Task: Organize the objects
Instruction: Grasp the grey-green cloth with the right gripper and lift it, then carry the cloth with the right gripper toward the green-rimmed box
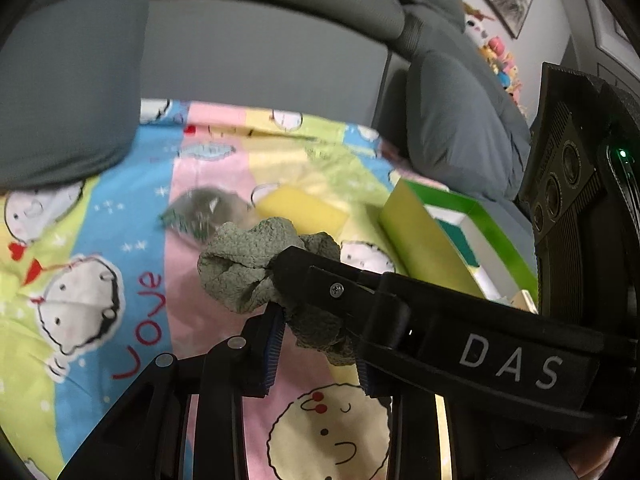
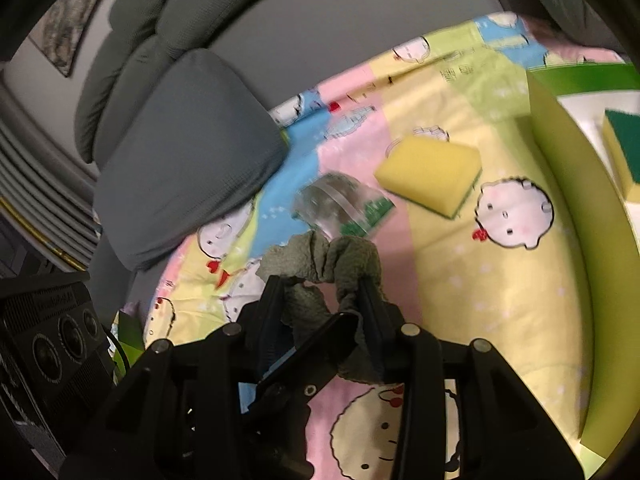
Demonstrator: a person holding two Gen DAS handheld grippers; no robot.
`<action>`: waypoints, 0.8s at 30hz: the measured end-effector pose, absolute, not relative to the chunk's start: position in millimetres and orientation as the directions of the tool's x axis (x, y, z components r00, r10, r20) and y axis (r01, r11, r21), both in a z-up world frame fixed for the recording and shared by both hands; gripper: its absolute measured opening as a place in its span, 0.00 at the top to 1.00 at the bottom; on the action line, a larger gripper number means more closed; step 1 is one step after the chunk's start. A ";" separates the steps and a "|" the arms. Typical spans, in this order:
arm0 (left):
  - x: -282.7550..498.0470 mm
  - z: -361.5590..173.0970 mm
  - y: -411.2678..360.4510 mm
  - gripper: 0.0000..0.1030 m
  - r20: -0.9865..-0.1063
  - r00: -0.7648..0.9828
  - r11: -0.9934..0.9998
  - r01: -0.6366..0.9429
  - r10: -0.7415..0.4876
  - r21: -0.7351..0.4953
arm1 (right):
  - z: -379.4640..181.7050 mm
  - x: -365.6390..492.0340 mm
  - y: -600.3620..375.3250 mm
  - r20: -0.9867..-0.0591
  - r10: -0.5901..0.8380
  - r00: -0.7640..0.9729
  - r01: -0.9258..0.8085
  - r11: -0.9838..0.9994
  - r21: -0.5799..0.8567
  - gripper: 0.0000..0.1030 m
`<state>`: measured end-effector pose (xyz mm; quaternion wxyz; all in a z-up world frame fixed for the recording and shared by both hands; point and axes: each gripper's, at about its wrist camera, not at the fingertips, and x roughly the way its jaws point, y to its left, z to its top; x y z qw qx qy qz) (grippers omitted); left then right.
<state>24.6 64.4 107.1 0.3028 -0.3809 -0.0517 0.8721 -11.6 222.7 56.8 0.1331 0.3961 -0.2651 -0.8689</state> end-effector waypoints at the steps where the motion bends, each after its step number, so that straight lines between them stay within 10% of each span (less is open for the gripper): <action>1: 25.9 109.6 64.1 0.69 -0.626 -0.535 -0.812 -0.491 0.568 -0.316 | 60.4 -9.4 222.7 -0.605 -0.442 -0.662 0.033 -0.824 0.566 0.62; 24: 58.9 145.4 66.1 0.69 -0.482 -0.646 -0.797 -0.557 0.592 -0.233 | 98.4 25.8 227.4 -0.438 -0.416 -0.797 0.126 -0.824 0.553 0.61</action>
